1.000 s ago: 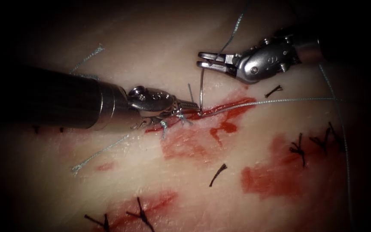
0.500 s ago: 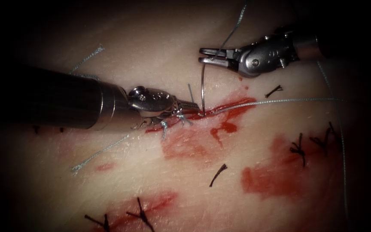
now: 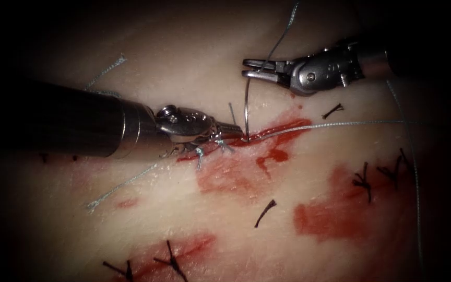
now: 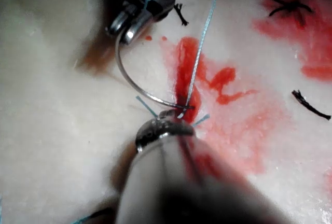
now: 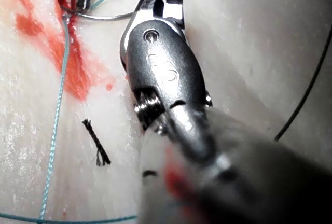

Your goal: Wound Closure

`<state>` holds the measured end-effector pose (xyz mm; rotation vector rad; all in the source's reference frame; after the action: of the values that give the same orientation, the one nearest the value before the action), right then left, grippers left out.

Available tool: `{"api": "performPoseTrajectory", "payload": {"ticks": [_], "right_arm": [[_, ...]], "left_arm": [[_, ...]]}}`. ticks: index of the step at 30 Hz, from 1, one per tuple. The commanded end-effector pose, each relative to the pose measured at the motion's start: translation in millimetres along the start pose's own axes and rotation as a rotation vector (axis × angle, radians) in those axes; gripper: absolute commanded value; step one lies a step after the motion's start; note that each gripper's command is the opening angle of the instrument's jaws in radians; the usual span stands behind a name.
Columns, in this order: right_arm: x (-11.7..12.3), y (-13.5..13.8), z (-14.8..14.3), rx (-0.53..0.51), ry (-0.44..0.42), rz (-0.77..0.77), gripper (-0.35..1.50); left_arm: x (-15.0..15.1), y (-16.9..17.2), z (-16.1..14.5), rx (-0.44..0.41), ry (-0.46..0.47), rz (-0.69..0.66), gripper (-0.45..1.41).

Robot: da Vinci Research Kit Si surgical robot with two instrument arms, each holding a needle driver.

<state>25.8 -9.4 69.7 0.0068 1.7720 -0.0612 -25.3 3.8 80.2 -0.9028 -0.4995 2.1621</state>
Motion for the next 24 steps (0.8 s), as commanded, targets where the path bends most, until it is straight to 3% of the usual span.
{"api": "performPoseTrajectory", "payload": {"ticks": [1,24], "right_arm": [[-0.4,-0.2,0.8,0.0,0.005,0.007,-0.35],[0.0,-0.6,0.7,-0.122,-0.057,0.079,-0.35]], "left_arm": [[-0.2,0.1,0.7,0.0,0.0,0.0,-0.45],[-0.1,0.2,0.7,0.001,0.0,-0.002,-0.45]]}}
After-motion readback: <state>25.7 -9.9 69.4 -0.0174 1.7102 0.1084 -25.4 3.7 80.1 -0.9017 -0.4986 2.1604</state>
